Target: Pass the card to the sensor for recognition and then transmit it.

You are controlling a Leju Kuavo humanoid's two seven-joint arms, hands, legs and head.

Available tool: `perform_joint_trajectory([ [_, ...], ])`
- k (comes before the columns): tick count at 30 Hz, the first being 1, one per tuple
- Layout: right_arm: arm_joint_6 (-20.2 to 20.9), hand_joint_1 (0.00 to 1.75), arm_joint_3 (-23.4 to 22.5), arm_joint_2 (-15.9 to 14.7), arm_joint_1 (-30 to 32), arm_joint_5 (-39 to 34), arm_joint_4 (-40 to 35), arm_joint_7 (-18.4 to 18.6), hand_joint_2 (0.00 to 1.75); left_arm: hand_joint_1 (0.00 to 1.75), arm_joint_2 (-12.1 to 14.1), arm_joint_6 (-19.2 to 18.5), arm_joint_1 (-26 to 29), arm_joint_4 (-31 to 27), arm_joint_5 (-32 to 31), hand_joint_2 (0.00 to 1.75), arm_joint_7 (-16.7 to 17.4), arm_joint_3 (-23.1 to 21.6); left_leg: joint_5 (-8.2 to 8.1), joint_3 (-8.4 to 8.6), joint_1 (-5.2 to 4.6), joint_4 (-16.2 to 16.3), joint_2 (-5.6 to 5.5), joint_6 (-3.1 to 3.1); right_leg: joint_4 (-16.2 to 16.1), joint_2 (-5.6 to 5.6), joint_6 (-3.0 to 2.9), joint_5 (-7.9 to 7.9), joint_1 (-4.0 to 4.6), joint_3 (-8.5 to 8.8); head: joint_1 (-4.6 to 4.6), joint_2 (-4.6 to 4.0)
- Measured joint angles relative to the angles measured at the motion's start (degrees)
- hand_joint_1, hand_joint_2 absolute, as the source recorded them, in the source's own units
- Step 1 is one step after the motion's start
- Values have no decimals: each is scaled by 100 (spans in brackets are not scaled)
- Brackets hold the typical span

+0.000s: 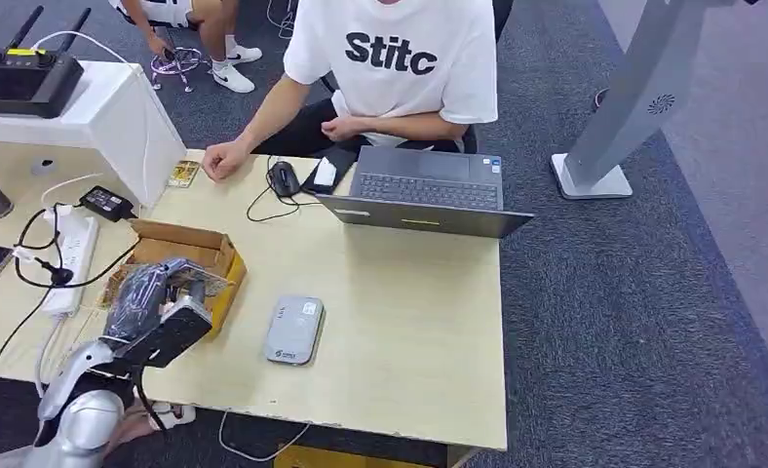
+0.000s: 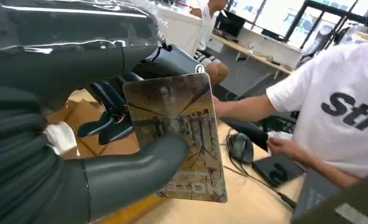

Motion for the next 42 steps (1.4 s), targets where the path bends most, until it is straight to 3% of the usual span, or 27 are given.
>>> perform_joint_trajectory([
  [8,0,0,72,13,0,24,0,48,175,175,-285,319,-46,534,-363,175,151,-361,0,0,0,0,0,0,0,0,0,0,0,0,0,0],
  [20,-15,0,232,42,-2,37,0,101,175,175,-564,698,-46,1456,-877,175,269,-368,0,-1,0,0,-1,0,0,0,0,0,0,0,0,0],
  [31,-4,0,356,42,-18,59,0,101,175,175,-951,975,-240,2011,-1091,175,18,-363,0,-1,0,0,-3,0,0,-2,0,0,0,0,0,0],
  [42,-4,0,459,42,-37,76,0,140,175,175,-1141,1001,-425,2230,-1194,175,-13,-363,0,-1,1,0,-2,0,0,-1,0,0,0,0,0,0],
])
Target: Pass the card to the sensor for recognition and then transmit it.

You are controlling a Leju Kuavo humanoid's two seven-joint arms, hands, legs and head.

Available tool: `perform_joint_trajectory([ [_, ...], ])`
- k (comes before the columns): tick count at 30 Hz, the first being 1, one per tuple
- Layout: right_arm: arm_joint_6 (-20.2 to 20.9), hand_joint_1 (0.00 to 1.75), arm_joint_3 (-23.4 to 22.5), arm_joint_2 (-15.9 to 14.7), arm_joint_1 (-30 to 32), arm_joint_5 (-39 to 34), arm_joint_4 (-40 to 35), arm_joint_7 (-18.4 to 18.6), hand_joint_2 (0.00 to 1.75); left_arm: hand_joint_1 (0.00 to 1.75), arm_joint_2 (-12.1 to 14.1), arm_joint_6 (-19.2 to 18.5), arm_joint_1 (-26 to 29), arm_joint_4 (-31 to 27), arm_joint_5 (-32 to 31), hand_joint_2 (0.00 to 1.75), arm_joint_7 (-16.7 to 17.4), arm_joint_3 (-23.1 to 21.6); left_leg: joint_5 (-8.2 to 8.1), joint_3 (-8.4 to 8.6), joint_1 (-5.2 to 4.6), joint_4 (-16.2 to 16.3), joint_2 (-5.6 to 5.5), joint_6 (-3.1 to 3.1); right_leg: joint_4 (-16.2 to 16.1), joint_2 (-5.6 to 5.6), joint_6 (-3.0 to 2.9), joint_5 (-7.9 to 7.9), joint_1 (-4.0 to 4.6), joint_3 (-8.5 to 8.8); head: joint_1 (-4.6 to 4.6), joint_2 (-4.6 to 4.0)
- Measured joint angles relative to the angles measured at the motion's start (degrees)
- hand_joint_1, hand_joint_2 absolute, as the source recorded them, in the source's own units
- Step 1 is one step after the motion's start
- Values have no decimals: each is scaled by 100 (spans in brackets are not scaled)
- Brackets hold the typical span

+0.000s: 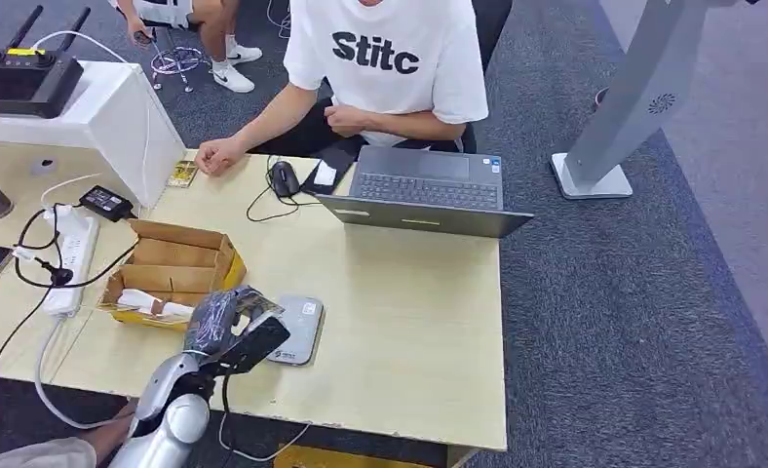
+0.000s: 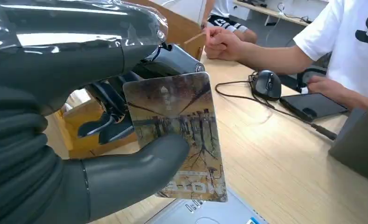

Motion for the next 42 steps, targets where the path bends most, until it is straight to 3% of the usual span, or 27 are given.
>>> perform_joint_trajectory([
  [27,-2,0,168,0,-34,87,0,24,175,175,-365,669,-290,1198,-181,175,-83,0,0,0,0,0,-3,0,0,-1,0,0,0,2,0,0],
  [36,-7,0,170,0,-30,31,0,13,175,175,-308,680,-290,1174,-223,175,-162,61,0,0,1,0,-1,0,0,1,0,0,1,0,0,0],
  [42,-13,0,170,0,-5,-79,2,-50,175,175,13,439,-311,441,-116,175,-179,116,1,0,2,0,-1,-1,2,1,0,0,2,0,-2,0],
])
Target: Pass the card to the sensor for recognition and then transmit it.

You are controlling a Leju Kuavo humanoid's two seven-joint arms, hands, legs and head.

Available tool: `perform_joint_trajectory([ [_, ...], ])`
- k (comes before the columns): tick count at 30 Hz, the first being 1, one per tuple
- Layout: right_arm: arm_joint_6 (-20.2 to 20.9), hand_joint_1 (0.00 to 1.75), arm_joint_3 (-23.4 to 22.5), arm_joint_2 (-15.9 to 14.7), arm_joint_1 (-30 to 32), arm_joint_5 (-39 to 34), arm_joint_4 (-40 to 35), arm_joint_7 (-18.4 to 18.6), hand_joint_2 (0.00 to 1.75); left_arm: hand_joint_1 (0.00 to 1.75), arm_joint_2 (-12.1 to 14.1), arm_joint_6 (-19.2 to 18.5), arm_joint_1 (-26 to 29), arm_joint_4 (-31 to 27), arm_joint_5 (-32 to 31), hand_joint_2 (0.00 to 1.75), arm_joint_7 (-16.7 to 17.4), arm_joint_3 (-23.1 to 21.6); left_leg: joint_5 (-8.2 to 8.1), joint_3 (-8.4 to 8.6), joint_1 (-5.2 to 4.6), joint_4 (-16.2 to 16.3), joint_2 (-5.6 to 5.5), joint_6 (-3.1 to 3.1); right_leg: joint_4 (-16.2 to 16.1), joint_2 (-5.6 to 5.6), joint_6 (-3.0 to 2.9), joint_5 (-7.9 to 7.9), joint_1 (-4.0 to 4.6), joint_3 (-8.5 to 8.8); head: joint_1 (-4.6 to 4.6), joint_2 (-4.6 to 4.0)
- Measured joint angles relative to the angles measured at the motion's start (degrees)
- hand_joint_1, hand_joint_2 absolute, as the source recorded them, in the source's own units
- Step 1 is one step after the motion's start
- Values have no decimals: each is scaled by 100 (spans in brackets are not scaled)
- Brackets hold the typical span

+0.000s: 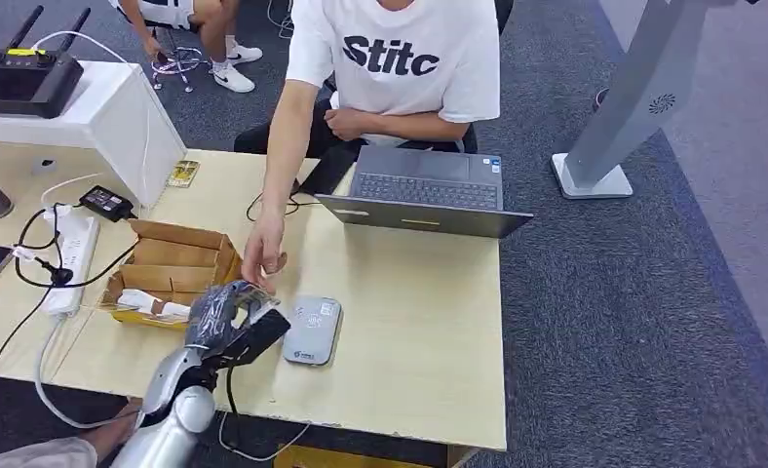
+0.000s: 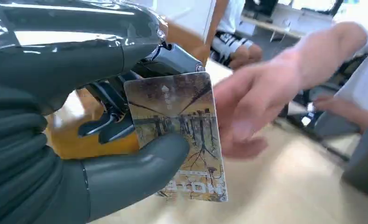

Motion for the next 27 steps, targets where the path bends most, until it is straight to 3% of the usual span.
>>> perform_joint_trajectory([
  [7,0,0,0,0,23,-109,2,-57,175,175,635,-308,-156,-1216,94,175,50,28,1,0,0,0,0,-1,2,0,0,0,1,0,2,0],
  [13,2,0,0,0,31,-146,2,-92,175,175,1128,-356,-427,-1783,65,175,125,92,2,0,0,0,0,-3,5,1,-1,0,1,1,2,0],
  [20,-2,0,0,0,32,-166,2,-101,175,175,1300,-234,-623,-1999,111,175,223,232,2,0,-1,0,1,-3,5,3,-1,1,0,0,4,0],
  [21,-13,0,0,0,32,-173,2,-105,175,47,1296,-183,-637,-2012,124,175,229,247,2,0,-1,0,2,-3,5,4,-1,1,0,-1,2,0],
  [22,-20,0,0,0,32,-183,2,-107,175,47,1289,-120,-650,-2017,146,175,232,267,2,0,-1,0,3,-3,5,6,-1,1,0,-2,2,0],
  [23,-31,0,0,0,32,-186,2,-107,175,0,1285,-48,-654,-2021,170,175,245,286,1,0,-1,0,5,-3,5,8,-1,1,0,-4,2,0],
  [24,-57,0,0,0,32,-194,2,-105,175,0,1268,93,-653,-2030,203,0,247,315,1,0,-1,0,6,-3,5,9,-1,1,0,-5,0,0],
  [27,-87,0,0,0,32,-203,2,-92,175,0,1154,440,-666,-2067,313,0,315,444,1,-1,-1,0,1,-3,5,3,-1,0,0,-5,2,0],
])
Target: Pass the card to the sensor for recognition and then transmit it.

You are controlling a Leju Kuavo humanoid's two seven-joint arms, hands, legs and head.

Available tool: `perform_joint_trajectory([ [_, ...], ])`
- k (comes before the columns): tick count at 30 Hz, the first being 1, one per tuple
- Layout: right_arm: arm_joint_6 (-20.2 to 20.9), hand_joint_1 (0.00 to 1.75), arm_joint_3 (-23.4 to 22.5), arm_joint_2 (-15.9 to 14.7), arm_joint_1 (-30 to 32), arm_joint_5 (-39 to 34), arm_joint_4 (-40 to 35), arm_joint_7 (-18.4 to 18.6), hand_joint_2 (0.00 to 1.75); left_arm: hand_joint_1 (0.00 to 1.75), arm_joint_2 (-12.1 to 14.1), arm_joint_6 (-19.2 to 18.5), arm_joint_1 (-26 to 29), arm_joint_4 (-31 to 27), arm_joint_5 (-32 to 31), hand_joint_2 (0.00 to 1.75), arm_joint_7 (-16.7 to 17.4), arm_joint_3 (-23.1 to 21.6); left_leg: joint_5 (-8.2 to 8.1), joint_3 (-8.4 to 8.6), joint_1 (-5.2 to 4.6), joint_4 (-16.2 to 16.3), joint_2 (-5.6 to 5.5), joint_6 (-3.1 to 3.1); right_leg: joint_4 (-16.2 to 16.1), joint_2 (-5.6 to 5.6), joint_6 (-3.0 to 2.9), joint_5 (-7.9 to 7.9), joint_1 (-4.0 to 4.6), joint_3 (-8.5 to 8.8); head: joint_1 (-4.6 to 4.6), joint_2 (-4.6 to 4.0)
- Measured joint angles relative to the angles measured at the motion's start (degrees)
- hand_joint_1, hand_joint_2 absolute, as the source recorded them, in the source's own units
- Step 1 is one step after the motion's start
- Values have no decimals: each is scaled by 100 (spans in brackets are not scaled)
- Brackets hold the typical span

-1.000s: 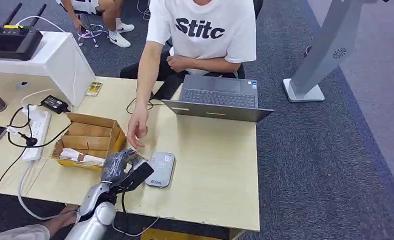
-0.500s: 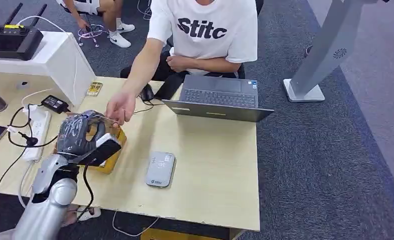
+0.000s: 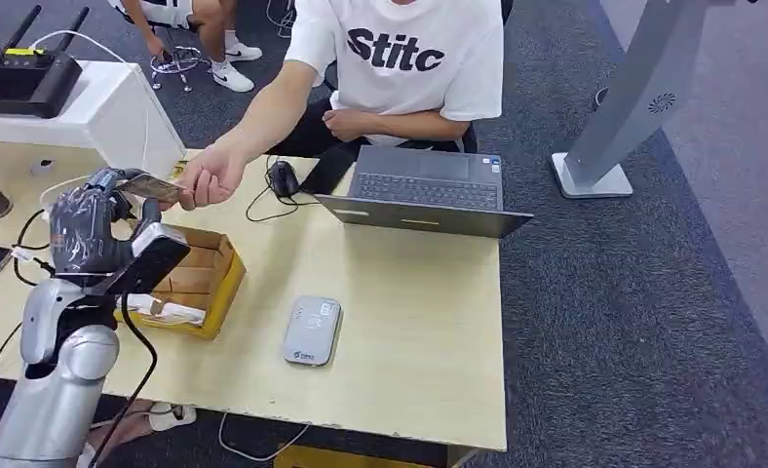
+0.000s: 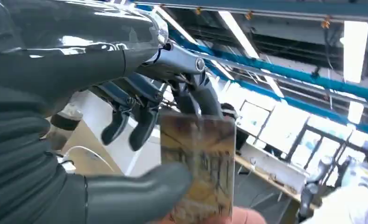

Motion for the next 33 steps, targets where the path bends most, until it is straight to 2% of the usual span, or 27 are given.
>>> perform_joint_trajectory([
  [6,-15,0,0,0,3,-55,-2,20,175,0,-181,321,-12,0,284,0,37,247,1,1,0,0,2,-1,1,2,-1,1,0,1,0,0],
  [9,-22,0,0,0,3,-83,-2,20,175,0,-207,305,-12,0,321,0,35,337,3,1,0,0,0,-3,2,0,-1,2,0,2,0,0],
  [10,-22,0,0,0,3,-112,-2,17,175,0,-199,209,-11,-2,367,0,35,350,3,1,0,0,0,-3,3,0,-1,2,0,4,0,0],
  [13,-24,0,0,0,12,-203,0,-4,175,0,-67,-426,46,-103,463,0,94,359,3,1,0,0,3,-3,4,3,-2,2,0,3,0,0],
  [14,-22,0,0,0,19,-221,0,-11,175,0,-26,-510,73,-147,492,175,98,359,3,0,0,0,3,-3,4,4,-2,2,0,1,-2,0],
  [17,-24,0,0,0,33,-245,2,-20,175,0,70,-659,122,-282,509,175,109,359,3,-2,0,-1,-4,-3,4,-4,-2,1,0,2,2,0],
  [20,-42,0,-4,0,36,-354,7,-35,175,0,294,-1151,263,-464,500,175,212,354,2,-3,1,-3,6,-3,4,7,-2,1,0,1,0,0],
  [25,-53,0,-35,0,83,-555,44,-115,175,0,1142,-2150,724,-1085,1025,175,365,352,2,-9,3,-5,6,-4,9,8,-6,-2,4,-4,2,0],
  [28,-26,0,-42,0,93,-682,55,-208,175,0,1997,-2808,1235,-1789,1695,175,404,461,-2,-11,10,-5,32,-10,11,33,-9,-2,10,-19,-2,0],
  [33,-4,0,-42,4,103,-772,70,-238,175,0,2806,-3159,1836,-2647,2059,175,448,831,-2,-12,10,-6,19,-10,11,16,-13,-6,10,-16,0,0],
])
